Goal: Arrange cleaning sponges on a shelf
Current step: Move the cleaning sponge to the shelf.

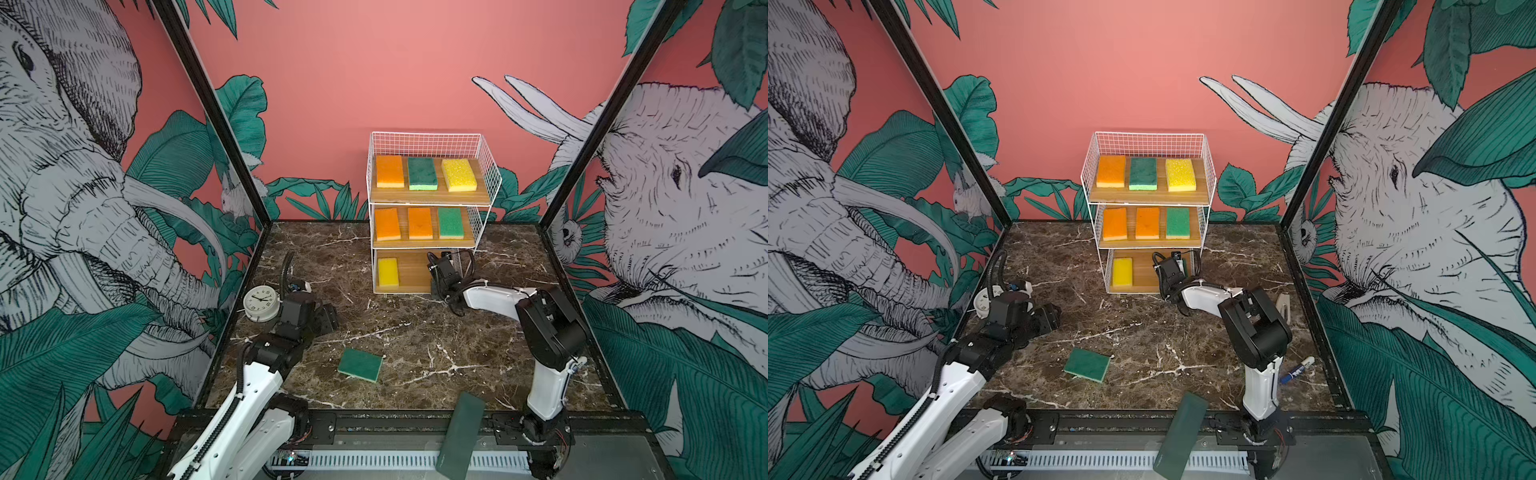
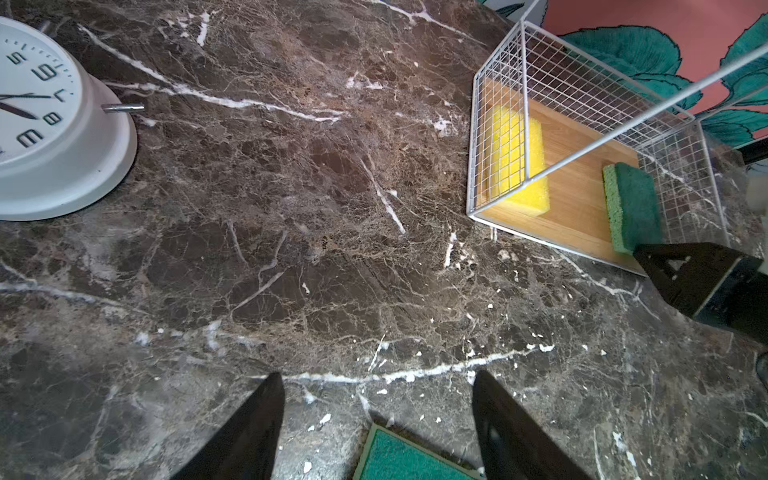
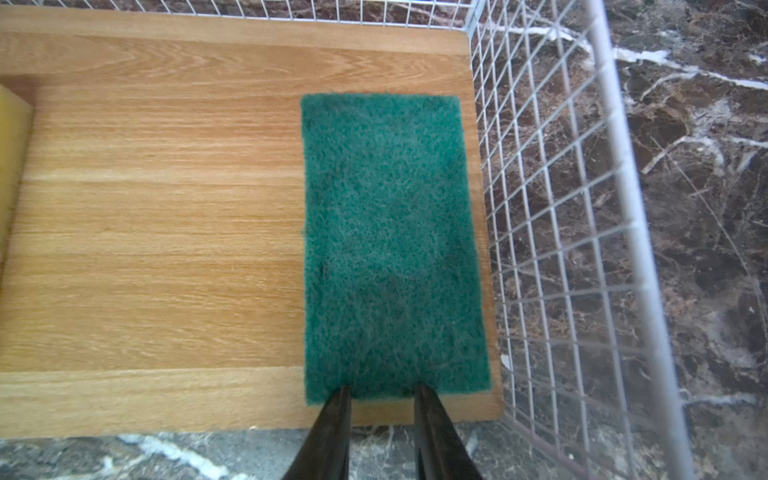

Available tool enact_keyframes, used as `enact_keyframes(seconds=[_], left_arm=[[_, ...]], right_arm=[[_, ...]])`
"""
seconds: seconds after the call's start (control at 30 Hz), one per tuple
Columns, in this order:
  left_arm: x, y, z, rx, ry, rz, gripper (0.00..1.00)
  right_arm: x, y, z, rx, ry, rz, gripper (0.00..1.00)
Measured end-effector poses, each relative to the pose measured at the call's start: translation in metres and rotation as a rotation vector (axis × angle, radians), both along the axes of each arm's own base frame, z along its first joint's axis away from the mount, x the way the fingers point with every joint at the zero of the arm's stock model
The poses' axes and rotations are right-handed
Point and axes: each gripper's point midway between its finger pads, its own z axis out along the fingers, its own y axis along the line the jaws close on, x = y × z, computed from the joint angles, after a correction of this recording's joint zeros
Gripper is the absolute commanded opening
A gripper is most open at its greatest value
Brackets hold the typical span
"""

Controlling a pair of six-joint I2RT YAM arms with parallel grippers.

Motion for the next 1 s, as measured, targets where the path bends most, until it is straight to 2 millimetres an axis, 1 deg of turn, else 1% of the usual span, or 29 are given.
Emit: enact_keyframes(seconds=[0.17,0.3,0.4,0.47,0.57,0.73,0.8,0.9,1.0], left_arm=[[0.0,0.0,0.0,0.0,0.0,0.0,0.73],[0.0,0.0,0.0,0.0,0.002,0.0,0.73],[0.0,0.0,-0.002,0.001,0.008,-0.001,0.73],[0.0,-0.001,-0.003,0.002,0.012,-0.001,0.73],[0.0,-0.001,-0.004,0.003,0.018,-0.002,0.73],[-0.009,0.002,-0.014,0.02,0.075,0.0,0.74],[-0.015,0.004,-0.02,0.027,0.108,0.003,0.74],[-0.026,0.006,-0.029,0.034,0.17,0.004,0.74],[-0.037,0.006,-0.036,0.027,0.221,-0.001,0.75]], right_arm=[[0.001,0.001,0.001,0.003,-0.002,0.0,0.3],[-0.001,0.002,0.001,0.002,-0.004,0.004,0.35],[-0.009,0.002,0.004,-0.02,-0.014,0.013,0.4],[-0.016,0.005,0.009,-0.029,-0.025,0.025,0.41],[-0.025,0.007,0.024,-0.026,-0.053,0.035,0.43],[-0.044,0.0,0.063,0.01,-0.126,0.041,0.56],[-0.052,-0.006,0.079,0.028,-0.155,0.039,0.59],[-0.063,-0.016,0.099,0.046,-0.184,0.035,0.6],[-0.075,-0.026,0.106,0.044,-0.181,0.026,0.6]])
